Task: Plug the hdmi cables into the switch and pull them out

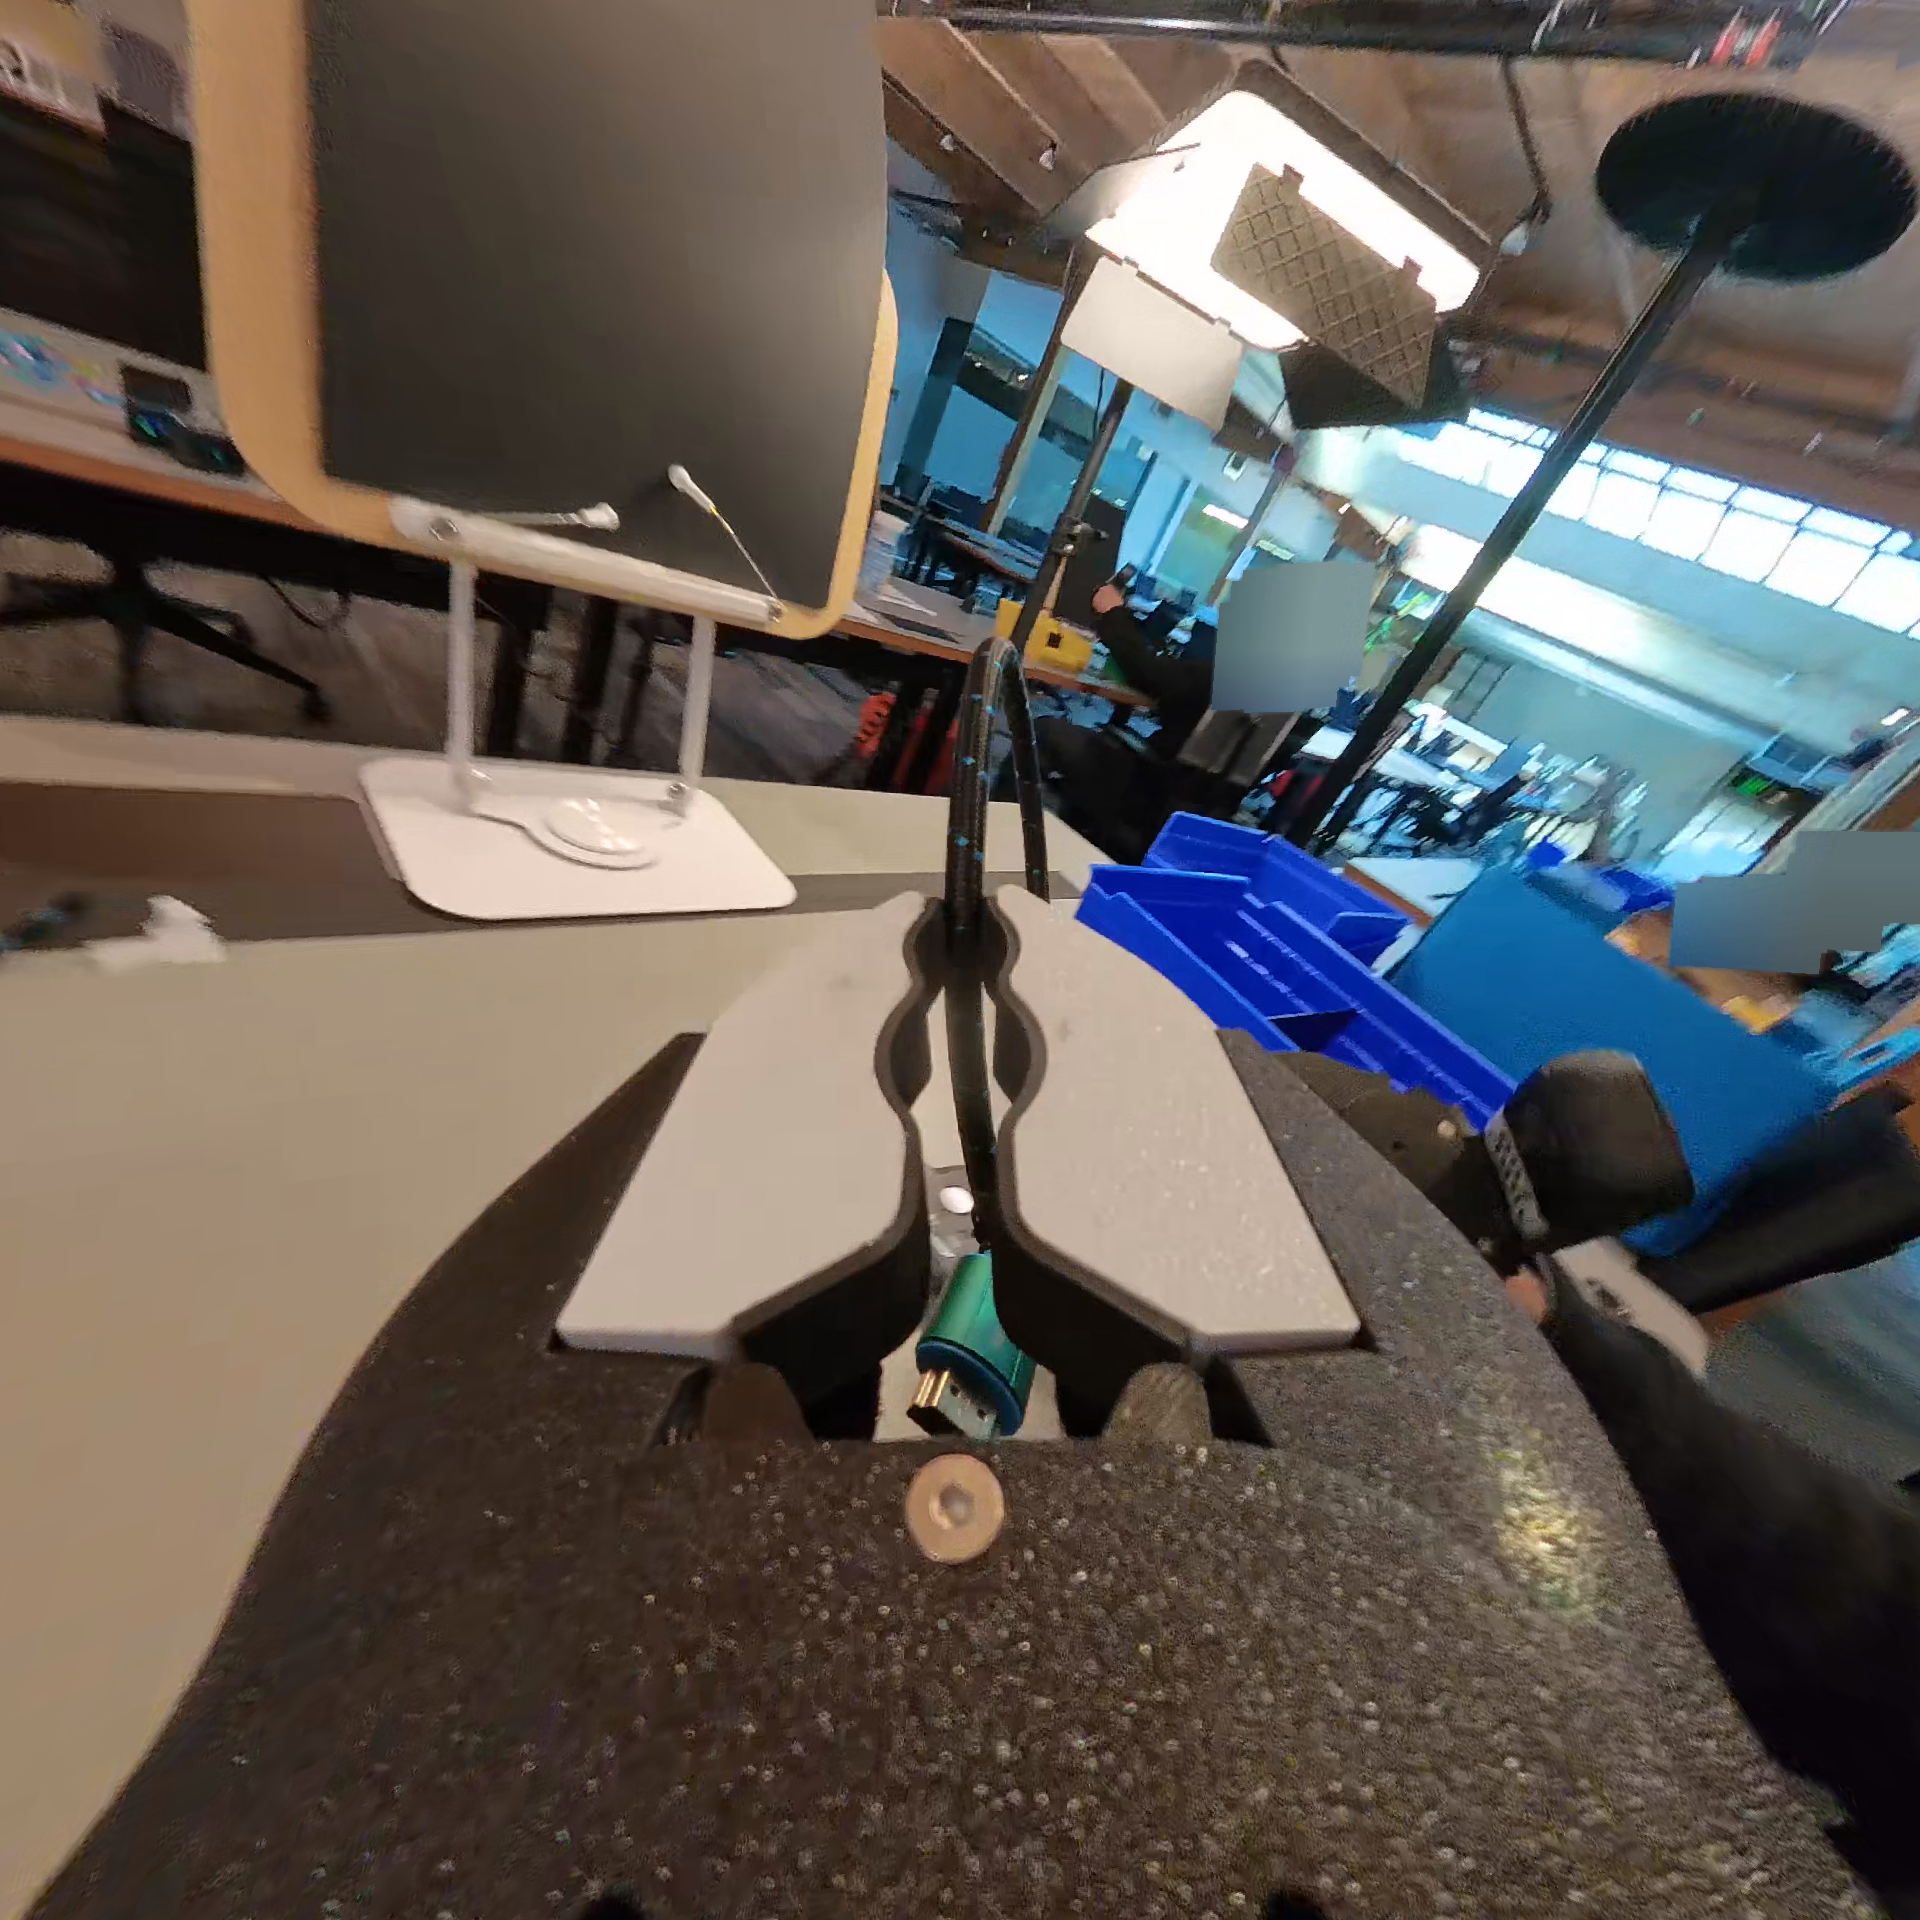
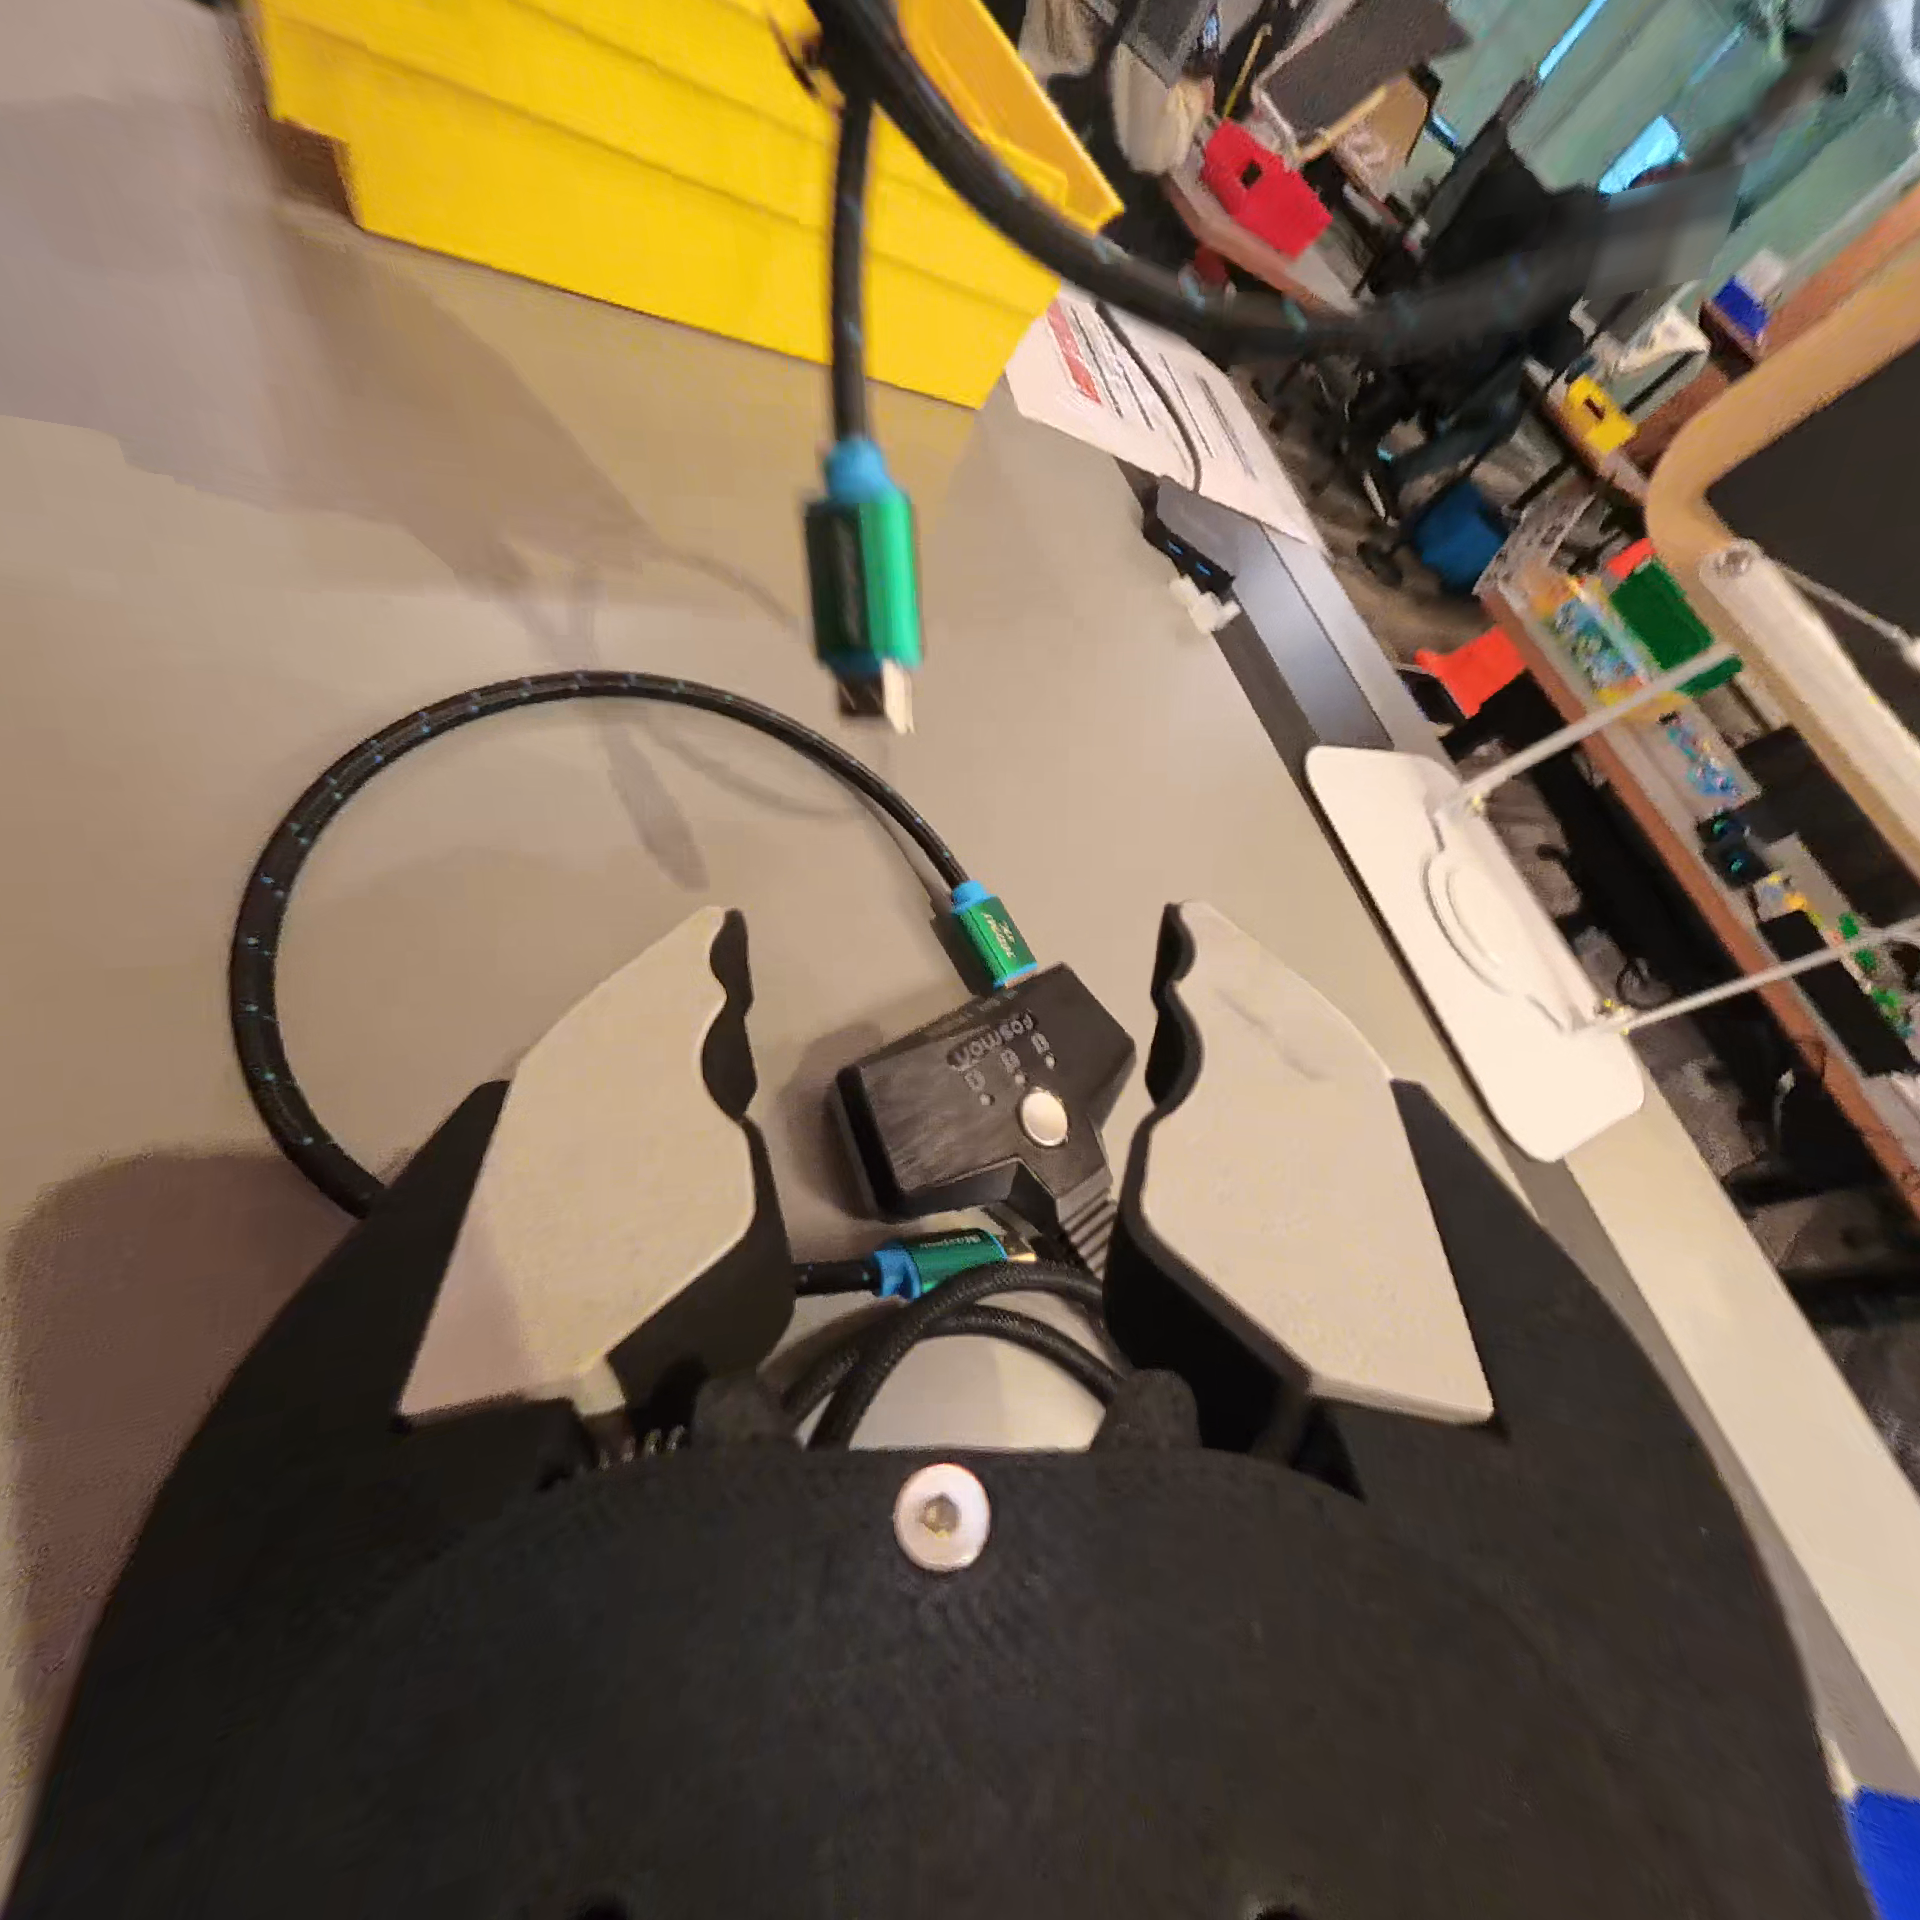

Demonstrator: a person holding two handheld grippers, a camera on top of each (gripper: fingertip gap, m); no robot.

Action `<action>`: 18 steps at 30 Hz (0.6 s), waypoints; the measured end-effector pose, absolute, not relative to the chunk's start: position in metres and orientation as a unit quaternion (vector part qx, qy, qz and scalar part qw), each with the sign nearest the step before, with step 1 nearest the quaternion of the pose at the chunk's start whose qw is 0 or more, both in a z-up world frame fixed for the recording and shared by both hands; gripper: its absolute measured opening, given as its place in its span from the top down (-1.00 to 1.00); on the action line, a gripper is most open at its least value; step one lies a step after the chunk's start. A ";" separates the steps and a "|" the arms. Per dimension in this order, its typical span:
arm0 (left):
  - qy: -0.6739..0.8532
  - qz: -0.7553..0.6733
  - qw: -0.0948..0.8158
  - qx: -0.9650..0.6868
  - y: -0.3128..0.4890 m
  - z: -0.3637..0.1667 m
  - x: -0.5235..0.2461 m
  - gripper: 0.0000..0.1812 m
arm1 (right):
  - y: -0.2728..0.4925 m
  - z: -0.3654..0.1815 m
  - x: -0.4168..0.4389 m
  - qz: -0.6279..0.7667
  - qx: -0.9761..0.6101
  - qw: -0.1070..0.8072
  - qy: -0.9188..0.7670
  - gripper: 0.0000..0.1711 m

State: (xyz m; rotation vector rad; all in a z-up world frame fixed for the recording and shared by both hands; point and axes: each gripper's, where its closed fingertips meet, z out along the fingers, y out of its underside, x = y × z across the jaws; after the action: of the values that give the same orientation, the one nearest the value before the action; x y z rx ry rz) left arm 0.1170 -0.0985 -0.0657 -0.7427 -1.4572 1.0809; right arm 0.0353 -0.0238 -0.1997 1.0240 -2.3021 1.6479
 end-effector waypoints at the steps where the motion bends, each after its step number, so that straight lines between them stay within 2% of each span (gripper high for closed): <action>1: -0.619 0.444 0.572 -0.305 -0.095 -0.072 0.109 0.93 | -0.024 -0.202 0.039 0.547 0.350 0.069 -0.757 0.13; 6: -0.628 0.392 0.614 -0.273 -0.086 -0.099 0.082 0.93 | -0.028 -0.218 0.040 0.528 0.373 0.111 -0.755 0.22; 12: -0.631 0.366 0.633 -0.259 -0.087 -0.116 0.078 0.93 | -0.028 -0.216 0.038 0.543 0.374 0.113 -0.743 0.74; 18: -0.610 0.375 0.634 -0.292 -0.086 -0.117 0.085 0.93 | -0.029 -0.215 0.039 0.555 0.385 0.137 -0.725 0.75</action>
State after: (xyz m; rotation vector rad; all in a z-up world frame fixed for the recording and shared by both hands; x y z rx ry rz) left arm 0.0847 -0.0859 -0.1172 -0.6686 -1.3942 0.8565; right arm 0.0386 -0.0291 -0.2145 1.1139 -2.0969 1.6058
